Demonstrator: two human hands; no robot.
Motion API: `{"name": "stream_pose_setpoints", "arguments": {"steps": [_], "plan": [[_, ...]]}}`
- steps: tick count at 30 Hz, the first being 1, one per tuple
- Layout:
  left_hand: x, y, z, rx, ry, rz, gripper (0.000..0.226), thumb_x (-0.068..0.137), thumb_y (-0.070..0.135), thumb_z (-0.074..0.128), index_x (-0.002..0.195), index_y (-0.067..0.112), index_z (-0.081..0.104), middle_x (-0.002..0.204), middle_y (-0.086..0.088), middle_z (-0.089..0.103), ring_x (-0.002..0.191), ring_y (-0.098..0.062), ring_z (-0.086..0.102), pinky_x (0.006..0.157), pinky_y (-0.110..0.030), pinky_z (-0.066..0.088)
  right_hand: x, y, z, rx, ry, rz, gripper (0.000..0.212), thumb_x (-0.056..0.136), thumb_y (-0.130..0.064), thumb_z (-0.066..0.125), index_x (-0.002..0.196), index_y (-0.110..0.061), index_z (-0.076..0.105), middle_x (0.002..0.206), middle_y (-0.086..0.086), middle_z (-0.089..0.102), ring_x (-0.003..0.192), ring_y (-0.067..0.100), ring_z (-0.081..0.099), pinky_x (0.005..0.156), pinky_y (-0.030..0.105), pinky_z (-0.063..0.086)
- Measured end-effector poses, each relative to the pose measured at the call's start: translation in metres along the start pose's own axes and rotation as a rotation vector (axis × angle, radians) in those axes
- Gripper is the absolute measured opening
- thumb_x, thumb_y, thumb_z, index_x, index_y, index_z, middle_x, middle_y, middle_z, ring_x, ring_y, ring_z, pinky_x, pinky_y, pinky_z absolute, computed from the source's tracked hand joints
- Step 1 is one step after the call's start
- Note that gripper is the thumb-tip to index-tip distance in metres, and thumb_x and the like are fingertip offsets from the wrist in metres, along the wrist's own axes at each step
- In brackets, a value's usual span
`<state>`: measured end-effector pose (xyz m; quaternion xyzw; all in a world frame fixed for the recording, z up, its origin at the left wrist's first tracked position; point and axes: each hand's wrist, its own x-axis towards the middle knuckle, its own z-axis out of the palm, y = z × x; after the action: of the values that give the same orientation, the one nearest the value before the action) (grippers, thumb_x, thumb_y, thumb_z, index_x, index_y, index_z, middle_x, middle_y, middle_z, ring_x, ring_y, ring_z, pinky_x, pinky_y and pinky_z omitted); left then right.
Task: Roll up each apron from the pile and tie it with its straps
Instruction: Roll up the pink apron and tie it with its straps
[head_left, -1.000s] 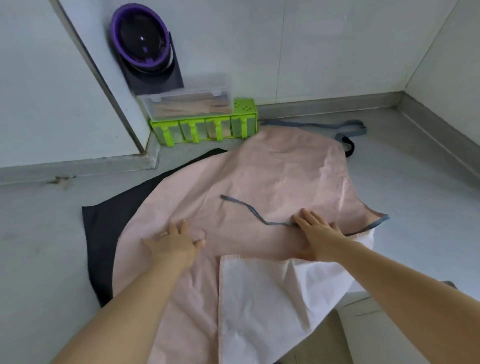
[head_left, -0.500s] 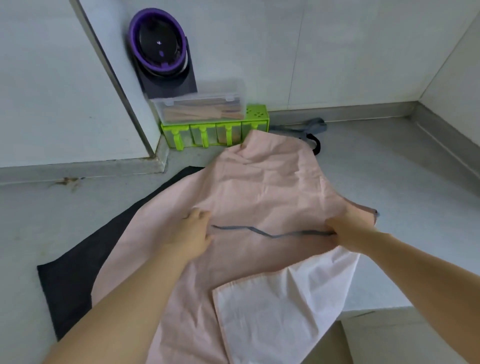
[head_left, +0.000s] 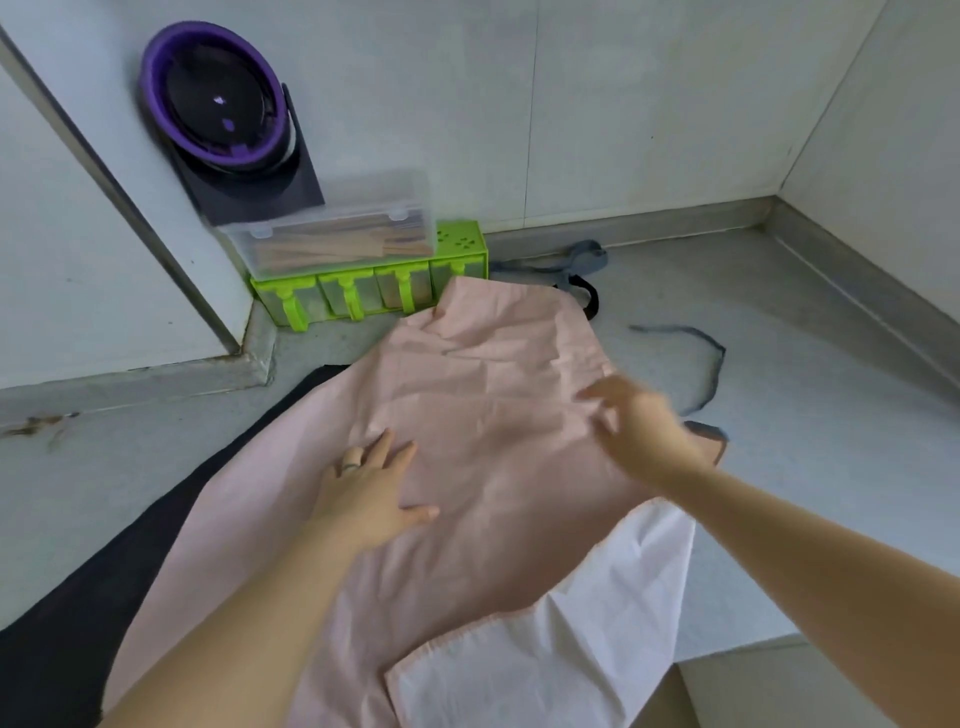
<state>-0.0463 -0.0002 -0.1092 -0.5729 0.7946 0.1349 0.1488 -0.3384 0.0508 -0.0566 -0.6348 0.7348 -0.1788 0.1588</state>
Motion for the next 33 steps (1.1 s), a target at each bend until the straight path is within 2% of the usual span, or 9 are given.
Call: {"name": "stream_pose_setpoints", "arguments": {"steps": [3, 5, 8, 12, 17, 21, 24, 27, 33], "plan": [[0.012, -0.025, 0.005, -0.043, 0.144, 0.087, 0.073, 0.089, 0.063, 0.028, 0.152, 0.028, 0.018, 0.161, 0.005, 0.006, 0.145, -0.023, 0.014, 0.115, -0.039, 0.019, -0.007, -0.003, 0.043, -0.214, -0.395, -0.013, 0.067, 0.094, -0.034, 0.051, 0.15, -0.02, 0.018, 0.156, 0.001, 0.015, 0.142, 0.021, 0.019, 0.111, 0.041, 0.024], [0.019, -0.05, 0.011, -0.135, 0.205, 0.087, 0.061, 0.097, 0.049, 0.032, 0.152, 0.024, 0.02, 0.16, 0.003, 0.012, 0.146, -0.023, 0.016, 0.117, -0.036, 0.017, -0.008, 0.019, 0.052, -0.223, -0.381, 0.161, 0.079, 0.094, -0.051, 0.043, 0.152, -0.022, -0.001, 0.159, -0.002, -0.008, 0.146, 0.023, -0.004, 0.114, 0.052, 0.009], [0.027, -0.076, 0.021, -0.229, 0.293, 0.072, 0.051, 0.097, 0.029, 0.051, 0.146, 0.018, 0.038, 0.153, -0.001, 0.034, 0.14, -0.026, 0.032, 0.115, -0.038, 0.024, -0.016, 0.048, 0.056, -0.207, -0.285, 0.174, 0.078, 0.091, -0.061, 0.034, 0.152, -0.027, -0.001, 0.159, -0.007, -0.01, 0.146, 0.017, -0.011, 0.116, 0.036, 0.002], [0.038, -0.073, 0.028, -0.352, 0.547, 0.034, 0.025, 0.083, 0.015, 0.072, 0.108, 0.015, 0.072, 0.116, 0.001, 0.066, 0.105, -0.031, 0.057, 0.09, -0.038, 0.042, -0.02, 0.056, 0.067, -0.103, -0.045, 0.101, 0.054, 0.095, -0.045, 0.044, 0.145, -0.028, 0.035, 0.156, -0.009, 0.021, 0.146, 0.014, 0.011, 0.112, 0.024, 0.015], [0.043, -0.066, 0.03, -0.415, 0.629, 0.018, 0.014, 0.075, 0.002, 0.076, 0.073, 0.011, 0.066, 0.085, -0.004, 0.066, 0.079, -0.034, 0.059, 0.073, -0.043, 0.047, -0.015, 0.067, 0.077, -0.027, 0.229, 0.072, 0.021, 0.09, -0.016, 0.063, 0.109, -0.017, 0.072, 0.124, 0.001, 0.063, 0.125, 0.028, 0.051, 0.106, 0.039, 0.034], [0.04, -0.064, 0.025, -0.407, 0.634, 0.043, 0.015, 0.082, 0.001, 0.067, 0.075, 0.011, 0.06, 0.08, -0.004, 0.062, 0.073, -0.033, 0.058, 0.071, -0.047, 0.049, -0.011, 0.063, 0.076, -0.047, 0.299, 0.044, 0.012, 0.085, -0.008, 0.067, 0.092, -0.009, 0.076, 0.107, 0.006, 0.071, 0.109, 0.03, 0.063, 0.093, 0.041, 0.045], [0.031, -0.064, 0.015, -0.355, 0.696, 0.099, 0.015, 0.092, 0.017, 0.049, 0.081, 0.011, 0.056, 0.081, -0.004, 0.061, 0.074, -0.032, 0.056, 0.069, -0.044, 0.048, -0.006, 0.064, 0.07, -0.089, 0.284, 0.001, 0.01, 0.084, -0.007, 0.067, 0.087, -0.009, 0.076, 0.102, 0.009, 0.073, 0.1, 0.033, 0.066, 0.091, 0.048, 0.047], [0.02, -0.066, -0.007, -0.263, 0.756, 0.191, 0.029, 0.093, 0.03, 0.031, 0.084, 0.011, 0.051, 0.085, -0.007, 0.059, 0.078, -0.032, 0.054, 0.07, -0.046, 0.048, -0.006, 0.056, 0.05, -0.123, 0.302, -0.019, 0.01, 0.085, -0.007, 0.067, 0.088, -0.011, 0.075, 0.097, 0.005, 0.073, 0.097, 0.032, 0.062, 0.089, 0.045, 0.043], [-0.017, -0.063, -0.103, -0.362, 0.851, 0.245, 0.03, 0.101, 0.038, 0.025, 0.09, 0.016, 0.042, 0.089, -0.01, 0.061, 0.076, -0.033, 0.061, 0.063, -0.044, 0.049, 0.011, 0.003, -0.05, -0.16, 0.516, -0.064, 0.014, 0.089, -0.003, 0.059, 0.091, -0.007, 0.072, 0.09, 0.009, 0.071, 0.08, 0.029, 0.062, 0.067, 0.034, 0.048]]}}
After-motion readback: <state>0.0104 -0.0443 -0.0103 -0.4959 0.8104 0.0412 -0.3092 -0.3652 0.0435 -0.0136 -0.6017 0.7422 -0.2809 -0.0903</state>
